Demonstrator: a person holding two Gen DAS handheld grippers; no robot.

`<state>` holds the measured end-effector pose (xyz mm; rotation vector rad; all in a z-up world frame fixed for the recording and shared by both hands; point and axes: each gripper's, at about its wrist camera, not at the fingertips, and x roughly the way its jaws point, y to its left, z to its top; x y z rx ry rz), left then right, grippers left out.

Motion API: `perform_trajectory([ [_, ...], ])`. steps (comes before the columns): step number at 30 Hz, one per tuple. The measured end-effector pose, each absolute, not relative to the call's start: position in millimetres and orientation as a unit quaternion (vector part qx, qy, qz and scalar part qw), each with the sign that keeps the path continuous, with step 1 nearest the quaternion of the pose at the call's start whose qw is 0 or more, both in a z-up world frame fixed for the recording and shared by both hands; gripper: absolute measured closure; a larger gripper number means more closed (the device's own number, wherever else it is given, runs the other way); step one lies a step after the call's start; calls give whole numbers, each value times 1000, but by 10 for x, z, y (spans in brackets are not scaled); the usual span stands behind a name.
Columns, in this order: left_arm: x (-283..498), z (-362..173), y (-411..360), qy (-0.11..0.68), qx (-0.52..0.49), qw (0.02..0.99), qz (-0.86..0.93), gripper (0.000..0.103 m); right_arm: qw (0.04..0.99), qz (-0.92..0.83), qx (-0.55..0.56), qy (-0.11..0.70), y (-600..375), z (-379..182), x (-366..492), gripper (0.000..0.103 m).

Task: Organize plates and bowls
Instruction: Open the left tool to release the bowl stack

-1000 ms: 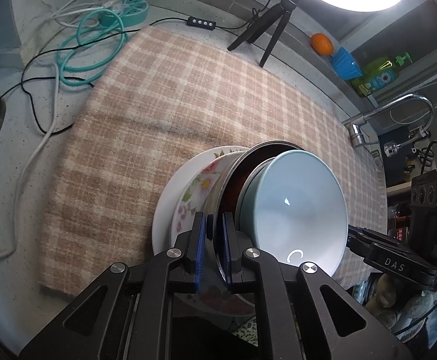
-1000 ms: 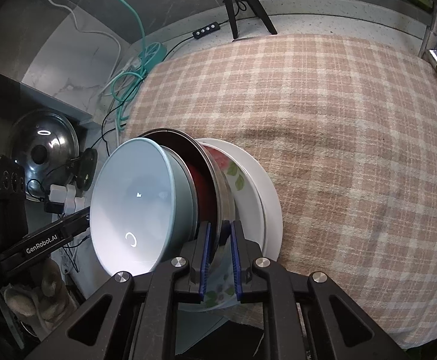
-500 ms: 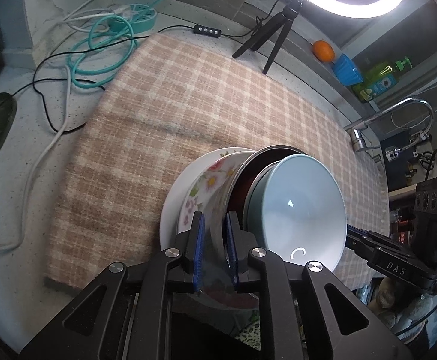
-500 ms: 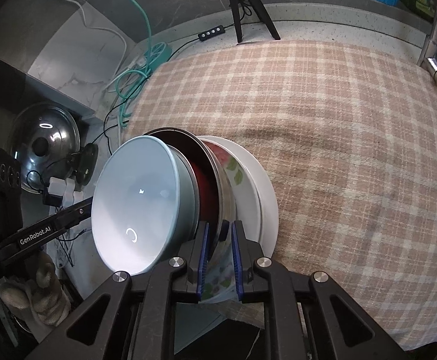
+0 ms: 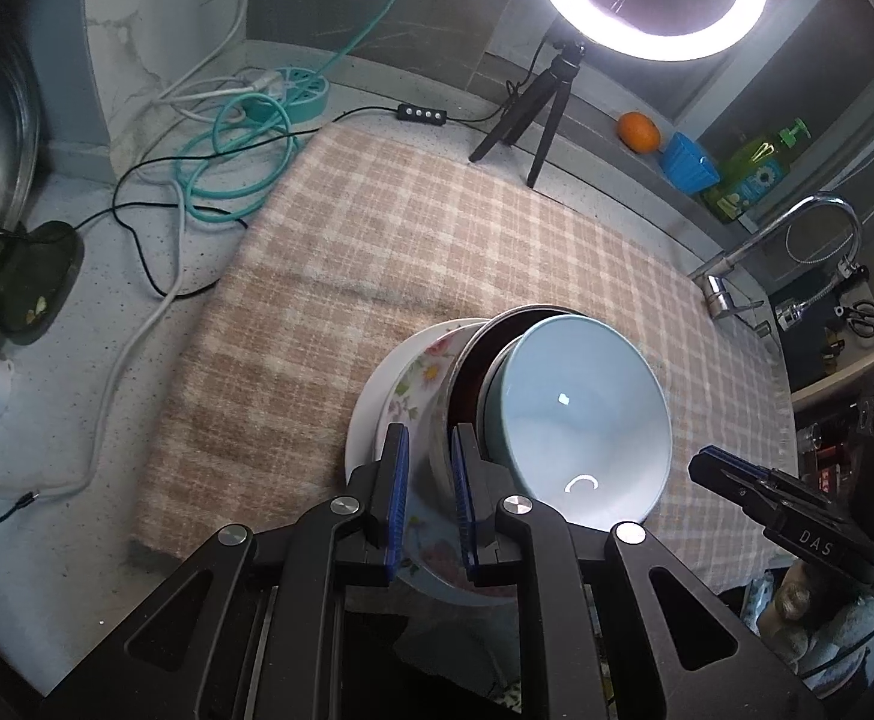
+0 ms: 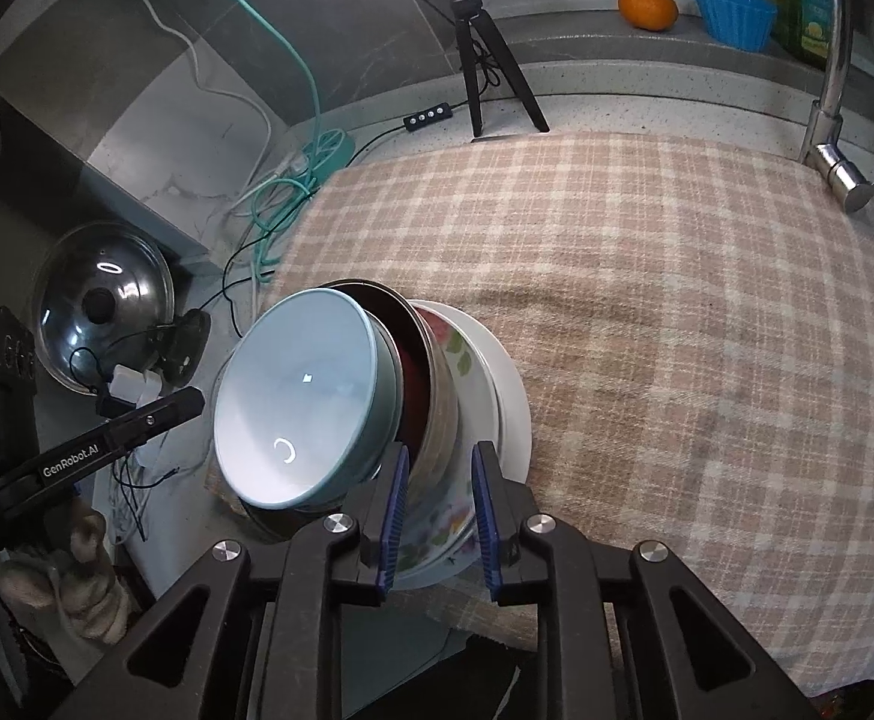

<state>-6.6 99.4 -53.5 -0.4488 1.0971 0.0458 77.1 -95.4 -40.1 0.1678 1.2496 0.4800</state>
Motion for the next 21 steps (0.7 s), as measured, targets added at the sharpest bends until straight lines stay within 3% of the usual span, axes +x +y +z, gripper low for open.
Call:
perform_trajectory([
  [4,-174,-465,891,506,-194,840,29,90,800,219,48,557,-973,-305,636,82],
  [6,-227,-419,826,499,-179,847,32,90,811,218,31,542,-992,-241,561,75],
  [11,-368,-285,688,475,-153,865,44,82,835,209,4,509,-1057,-73,403,74],
  [16,-496,-162,513,453,-125,881,51,73,853,204,-16,480,-1096,57,248,68],
  [18,-535,-125,447,446,-117,886,52,71,860,202,-24,467,-1107,105,175,60],
  [21,-588,-67,359,435,-102,893,54,67,870,197,-32,451,-1136,159,85,60],
])
